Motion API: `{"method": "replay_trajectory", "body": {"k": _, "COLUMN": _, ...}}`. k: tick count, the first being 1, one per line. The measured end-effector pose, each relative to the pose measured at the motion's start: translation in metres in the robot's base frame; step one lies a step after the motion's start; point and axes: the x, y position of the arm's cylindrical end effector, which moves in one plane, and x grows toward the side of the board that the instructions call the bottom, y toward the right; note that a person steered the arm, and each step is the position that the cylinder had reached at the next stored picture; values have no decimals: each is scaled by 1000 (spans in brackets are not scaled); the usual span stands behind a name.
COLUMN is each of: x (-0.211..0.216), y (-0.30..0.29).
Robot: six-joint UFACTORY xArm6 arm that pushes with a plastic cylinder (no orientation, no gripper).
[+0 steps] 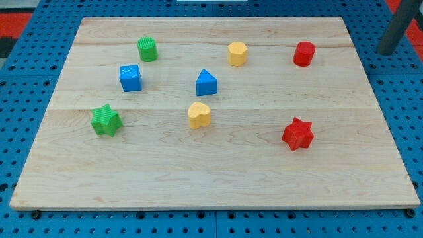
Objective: Place your hand at right side of the red circle
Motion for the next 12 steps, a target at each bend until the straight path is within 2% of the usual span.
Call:
{"method": "replay_trajectory", "body": {"k": 1, "x": -17, "y": -79}}
{"method": "replay_trajectory", "body": {"k": 2, "x": -18, "y": -90}}
{"method": "replay_trajectory", "body": {"k": 6, "x": -24, "y": -81}}
{"method": "replay_trajectory", "body": {"k": 7, "x": -4, "y": -81}}
{"method": "replay_trajectory", "body": {"k": 12, "x": -1, "y": -79}}
